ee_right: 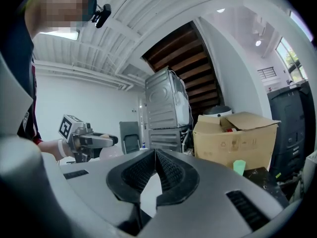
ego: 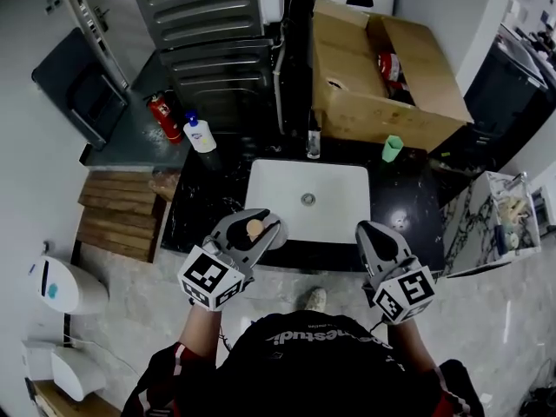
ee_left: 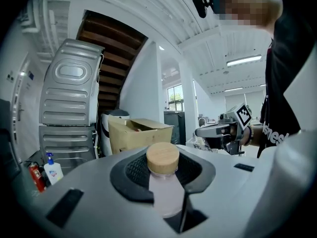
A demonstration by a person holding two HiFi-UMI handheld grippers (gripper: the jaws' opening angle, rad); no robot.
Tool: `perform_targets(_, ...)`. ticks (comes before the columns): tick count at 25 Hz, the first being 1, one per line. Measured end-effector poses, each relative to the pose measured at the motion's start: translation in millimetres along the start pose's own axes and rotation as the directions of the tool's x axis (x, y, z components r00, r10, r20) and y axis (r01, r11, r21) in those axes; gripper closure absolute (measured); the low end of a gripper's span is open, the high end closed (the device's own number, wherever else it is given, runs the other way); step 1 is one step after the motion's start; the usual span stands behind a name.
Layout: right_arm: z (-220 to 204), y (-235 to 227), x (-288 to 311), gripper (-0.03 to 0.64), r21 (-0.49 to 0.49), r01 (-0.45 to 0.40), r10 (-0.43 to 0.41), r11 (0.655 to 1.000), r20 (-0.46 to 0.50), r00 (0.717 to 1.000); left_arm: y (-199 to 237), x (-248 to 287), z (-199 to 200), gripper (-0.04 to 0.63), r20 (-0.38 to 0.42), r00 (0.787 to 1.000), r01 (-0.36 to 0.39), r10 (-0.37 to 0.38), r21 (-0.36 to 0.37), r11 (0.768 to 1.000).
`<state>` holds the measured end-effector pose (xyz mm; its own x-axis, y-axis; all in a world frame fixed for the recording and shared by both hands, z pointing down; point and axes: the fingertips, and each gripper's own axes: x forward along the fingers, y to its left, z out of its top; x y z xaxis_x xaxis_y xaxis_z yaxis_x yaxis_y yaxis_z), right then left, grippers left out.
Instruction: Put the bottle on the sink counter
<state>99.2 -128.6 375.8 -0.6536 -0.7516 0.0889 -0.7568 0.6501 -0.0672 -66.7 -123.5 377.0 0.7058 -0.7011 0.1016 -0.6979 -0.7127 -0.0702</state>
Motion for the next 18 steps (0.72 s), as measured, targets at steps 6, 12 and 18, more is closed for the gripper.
perform_targets(6,10.8,-54.1,29.7,0.575,-0.002,-0.05,0.05,0.999,-0.003,0.999,25.7,59.4,4.1,0.48,-0.015,0.999,-0.042,0.042,0.005,0.999)
perform_targets(12,6.9,-79.3,58.7,0.575,0.02,-0.079,0.08,0.997,-0.013,0.997,45.3,91.4,3.2,0.48,-0.044,0.997,-0.058,0.058,0.014,0.998)
perform_targets(18,1.0,-92.7,96.8,0.575,0.037,-0.088,0.089,0.995,-0.029,0.996,88.1,122.5,-4.6,0.48,-0.054,0.996,-0.064,0.066,0.025,0.998)
